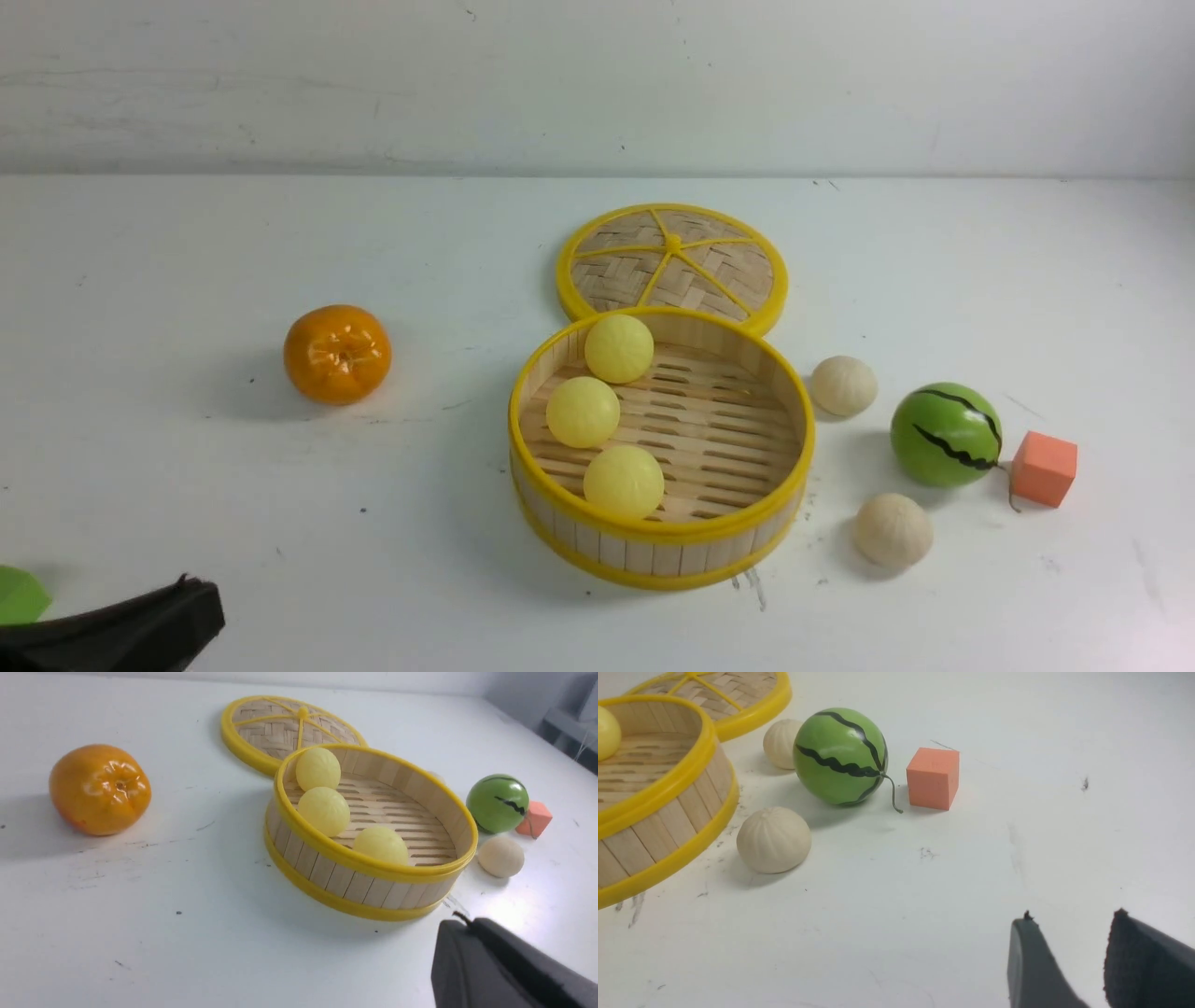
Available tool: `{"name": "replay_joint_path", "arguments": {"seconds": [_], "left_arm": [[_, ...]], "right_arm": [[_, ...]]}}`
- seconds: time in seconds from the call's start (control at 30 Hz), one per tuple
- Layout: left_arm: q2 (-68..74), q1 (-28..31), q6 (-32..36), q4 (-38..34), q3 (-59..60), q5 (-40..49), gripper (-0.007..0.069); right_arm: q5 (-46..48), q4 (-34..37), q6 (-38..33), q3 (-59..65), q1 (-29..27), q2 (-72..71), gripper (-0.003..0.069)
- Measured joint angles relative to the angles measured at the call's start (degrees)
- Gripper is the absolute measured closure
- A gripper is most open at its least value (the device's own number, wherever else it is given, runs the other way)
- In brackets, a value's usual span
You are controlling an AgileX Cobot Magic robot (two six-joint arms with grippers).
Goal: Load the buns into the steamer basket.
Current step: Use the right arm to grab a steamed stuffed bun
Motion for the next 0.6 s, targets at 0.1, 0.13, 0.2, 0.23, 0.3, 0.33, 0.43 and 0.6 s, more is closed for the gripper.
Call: {"name": "replay_joint_path", "arguments": {"seconds": [0.1, 0.13, 0.2, 0.23, 0.3, 0.33, 0.43, 0.6], "left_arm": [[-3.5, 0.0, 0.0, -0.2, 1.7, -1.1, 0.0638], [-4.1, 0.0, 0.0, -0.2, 1.9, -1.2, 0.0638], [-4.6, 0.0, 0.0, -0.3, 1.9, -1.2, 0.0638], [-4.7, 0.0, 0.0, -0.3, 1.9, -1.2, 0.0638], [-4.7, 0.0, 0.0, -0.3, 1.9, -1.1, 0.0638], [-4.7, 0.0, 0.0, -0.3, 1.9, -1.1, 0.0638], [-4.7, 0.0, -0.1, -0.3, 1.9, -1.1, 0.0638], [-4.7, 0.0, -0.1, -0.3, 1.9, -1.1, 0.0638]], "right_arm": [[0.0, 0.0, 0.0, 0.0, 0.0, 0.0, 0.0419], [0.0, 0.0, 0.0, 0.0, 0.0, 0.0, 0.0419], [0.0, 0.0, 0.0, 0.0, 0.0, 0.0, 0.0419], [0.0, 0.0, 0.0, 0.0, 0.0, 0.0, 0.0419], [-0.2, 0.4, 0.4, 0.0, 0.0, 0.0, 0.0419], [-0.4, 1.5, 1.1, 0.0, 0.0, 0.0, 0.0419], [-1.8, 9.5, 6.9, 0.2, 0.0, 0.0, 0.0419], [-8.0, 24.6, 16.0, 0.6, 0.0, 0.0, 0.0419]]}}
